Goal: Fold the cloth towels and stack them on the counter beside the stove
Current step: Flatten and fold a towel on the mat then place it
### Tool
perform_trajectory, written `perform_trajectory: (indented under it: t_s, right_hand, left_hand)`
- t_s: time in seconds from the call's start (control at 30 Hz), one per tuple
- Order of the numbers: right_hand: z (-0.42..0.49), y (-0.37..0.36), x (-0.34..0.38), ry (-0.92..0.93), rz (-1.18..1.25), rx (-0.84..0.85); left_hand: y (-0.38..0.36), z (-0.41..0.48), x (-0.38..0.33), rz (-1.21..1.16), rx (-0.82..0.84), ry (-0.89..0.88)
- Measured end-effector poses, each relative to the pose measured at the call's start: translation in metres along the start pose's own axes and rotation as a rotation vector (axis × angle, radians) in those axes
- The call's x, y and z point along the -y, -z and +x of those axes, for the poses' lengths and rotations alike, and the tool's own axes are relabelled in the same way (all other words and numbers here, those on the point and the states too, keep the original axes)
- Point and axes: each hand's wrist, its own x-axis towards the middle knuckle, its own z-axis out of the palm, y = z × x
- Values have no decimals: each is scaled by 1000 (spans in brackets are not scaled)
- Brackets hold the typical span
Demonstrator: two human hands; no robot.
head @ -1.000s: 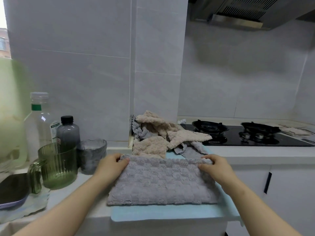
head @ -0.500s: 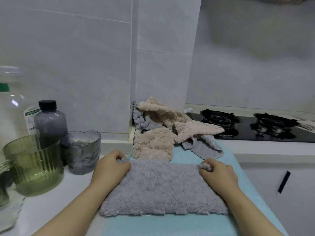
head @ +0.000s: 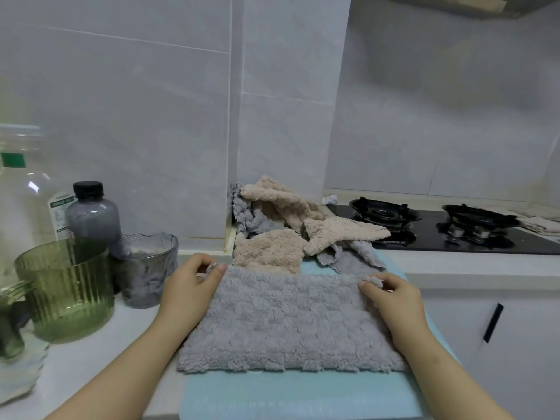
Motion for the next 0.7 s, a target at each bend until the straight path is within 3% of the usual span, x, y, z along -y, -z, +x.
perform_trajectory:
  t_s: [0.17, 0.27, 0.37, 0.5, 0.7]
  right_hand:
    - [13, 14, 18, -24, 118, 37]
    - [28, 16, 24, 38, 55, -45]
    - [38, 9, 21, 113, -125, -117]
    - [44, -5, 14, 128, -254, -159]
    - [50, -26, -14, 142, -440, -195]
  left_hand:
    - [-1, 5, -12, -119, -9, -20]
    - [-12, 17, -22, -235, -13, 21]
    - [-29, 29, -25, -134, -30, 44]
    - [-48, 32, -9, 73, 64, 38]
    - [-48, 36, 2, 170, 65, -42]
